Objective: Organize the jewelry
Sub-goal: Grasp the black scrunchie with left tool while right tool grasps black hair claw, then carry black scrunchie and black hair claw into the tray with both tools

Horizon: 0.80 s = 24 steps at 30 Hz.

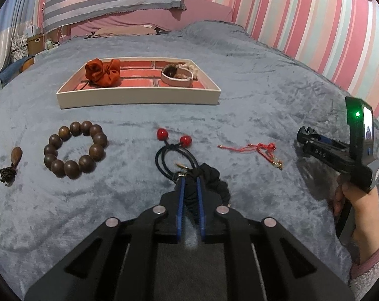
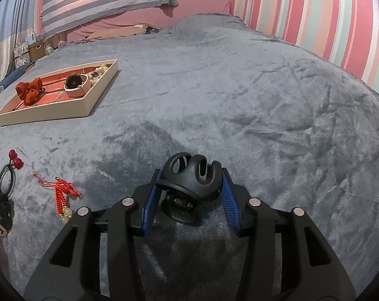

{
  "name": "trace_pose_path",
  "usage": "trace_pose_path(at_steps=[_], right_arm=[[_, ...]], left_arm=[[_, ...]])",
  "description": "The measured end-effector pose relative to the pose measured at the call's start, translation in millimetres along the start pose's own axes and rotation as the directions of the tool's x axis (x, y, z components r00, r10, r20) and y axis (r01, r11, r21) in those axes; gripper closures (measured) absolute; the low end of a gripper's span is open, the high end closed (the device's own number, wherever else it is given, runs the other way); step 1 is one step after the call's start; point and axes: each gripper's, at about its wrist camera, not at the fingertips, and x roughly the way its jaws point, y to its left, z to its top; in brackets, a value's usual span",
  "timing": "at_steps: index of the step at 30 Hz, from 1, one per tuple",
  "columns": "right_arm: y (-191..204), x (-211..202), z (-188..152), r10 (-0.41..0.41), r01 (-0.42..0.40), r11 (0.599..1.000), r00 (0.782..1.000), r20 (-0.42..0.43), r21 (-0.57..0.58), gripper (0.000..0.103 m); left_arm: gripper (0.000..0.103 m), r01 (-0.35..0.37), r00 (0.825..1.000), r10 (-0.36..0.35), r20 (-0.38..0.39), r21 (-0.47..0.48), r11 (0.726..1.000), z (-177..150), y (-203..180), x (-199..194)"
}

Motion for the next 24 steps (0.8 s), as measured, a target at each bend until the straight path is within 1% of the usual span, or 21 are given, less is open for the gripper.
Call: trace_pose_path(at_steps=[7,12,18,24], right_arm=[[-1,-7,5,0.021,-0.021,0.999,1.000,-0.005,0.032,0.057],[3,-12,14,0.027,-0.027,0.999,1.000,-0.001,0.041,0.057],[13,-17,35,0.034,-0.034,0.998,0.999,0.013,0.055,0.057],[38,-18,70,0.052,-0.054,0.997,0.998,0.039,0.049,0.057]], left_arm=[[0.093,0.014,0.999,-0.013,0.044,-0.008,1.000,16,4,-18],[0.093,0.011,0.997,-0.010,0.079,-0.007,1.000,34,13,-27],[0.093,-0.010,0.994,0.010,0.107,0.000,1.000,63,33,-24],[0.093,-0.047,0.989,0.046,0.140,0.003,0.999,99,59,-14]])
